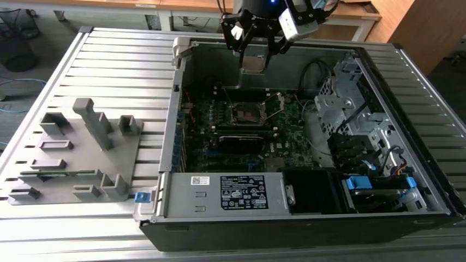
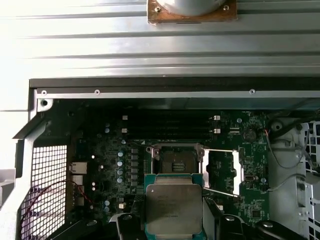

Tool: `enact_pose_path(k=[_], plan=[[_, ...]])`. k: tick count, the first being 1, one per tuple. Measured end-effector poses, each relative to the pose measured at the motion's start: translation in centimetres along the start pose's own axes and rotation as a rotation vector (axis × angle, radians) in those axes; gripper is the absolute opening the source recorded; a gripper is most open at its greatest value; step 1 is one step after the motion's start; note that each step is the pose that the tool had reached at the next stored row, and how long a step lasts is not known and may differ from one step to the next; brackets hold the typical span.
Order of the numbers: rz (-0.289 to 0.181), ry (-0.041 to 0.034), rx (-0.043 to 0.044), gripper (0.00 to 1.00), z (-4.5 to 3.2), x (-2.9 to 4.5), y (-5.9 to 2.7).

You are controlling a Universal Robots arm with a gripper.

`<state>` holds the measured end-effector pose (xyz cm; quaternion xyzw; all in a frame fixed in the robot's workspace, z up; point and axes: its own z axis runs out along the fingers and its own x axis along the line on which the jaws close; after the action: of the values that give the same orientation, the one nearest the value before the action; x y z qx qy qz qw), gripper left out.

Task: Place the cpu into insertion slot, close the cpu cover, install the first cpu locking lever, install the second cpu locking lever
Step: 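Place the cpu into insertion slot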

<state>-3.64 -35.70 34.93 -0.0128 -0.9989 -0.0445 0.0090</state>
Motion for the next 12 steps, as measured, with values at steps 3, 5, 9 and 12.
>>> enact_pose_path(k=[3, 5, 9, 12], plan=[[0.000, -0.0001, 0.0000, 0.54, 0.38, 0.00, -0.03], [0.000, 0.0001, 0.0002, 0.54, 0.41, -0.01, -0.03], [0.000, 0.0000, 0.0001, 0.54, 0.43, -0.01, -0.04], [0.000, -0.0002, -0.0004, 0.54, 0.54, -0.01, -0.05]])
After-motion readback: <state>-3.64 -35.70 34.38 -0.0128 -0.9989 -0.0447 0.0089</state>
